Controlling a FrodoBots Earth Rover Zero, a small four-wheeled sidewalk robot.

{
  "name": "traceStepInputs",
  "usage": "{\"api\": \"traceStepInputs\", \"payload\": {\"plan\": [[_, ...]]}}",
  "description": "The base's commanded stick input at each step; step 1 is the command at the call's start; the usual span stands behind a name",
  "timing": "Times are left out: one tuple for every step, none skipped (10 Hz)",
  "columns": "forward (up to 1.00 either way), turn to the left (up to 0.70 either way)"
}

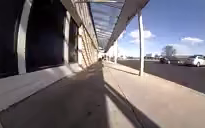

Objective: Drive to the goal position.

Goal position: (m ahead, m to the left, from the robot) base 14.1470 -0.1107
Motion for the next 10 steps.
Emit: {"api": "traceStepInputs", "payload": {"plan": [[1.0, 0.0], [1.0, 0.0], [1.0, 0.0], [1.0, 0.0], [1.0, 0.25], [1.0, 0.01], [1.0, 0.0], [1.0, 0.0], [1.0, 0.0], [1.0, 0.0]]}}
